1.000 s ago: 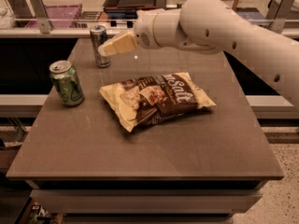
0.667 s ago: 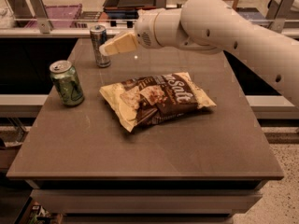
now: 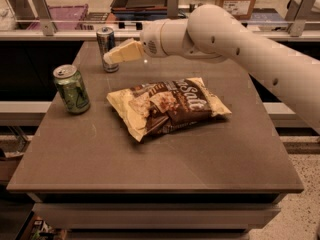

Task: Pick redbull can

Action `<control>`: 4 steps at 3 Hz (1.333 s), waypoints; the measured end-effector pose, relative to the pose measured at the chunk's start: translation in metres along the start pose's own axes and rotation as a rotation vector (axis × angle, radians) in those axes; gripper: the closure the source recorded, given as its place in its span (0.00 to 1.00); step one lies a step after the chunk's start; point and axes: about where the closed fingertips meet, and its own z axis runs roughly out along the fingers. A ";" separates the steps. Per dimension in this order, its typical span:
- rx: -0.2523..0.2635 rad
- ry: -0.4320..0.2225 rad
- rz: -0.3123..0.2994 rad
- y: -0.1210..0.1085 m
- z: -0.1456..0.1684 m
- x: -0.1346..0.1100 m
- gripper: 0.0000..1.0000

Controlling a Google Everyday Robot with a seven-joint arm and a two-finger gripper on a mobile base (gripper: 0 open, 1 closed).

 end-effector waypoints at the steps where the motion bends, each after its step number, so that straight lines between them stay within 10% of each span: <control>1: -0.026 -0.009 0.026 -0.005 0.024 0.011 0.00; 4: -0.098 -0.022 0.001 0.001 0.092 0.012 0.00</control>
Offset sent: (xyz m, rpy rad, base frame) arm 0.0505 0.0587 -0.0412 0.0185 0.0265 0.0699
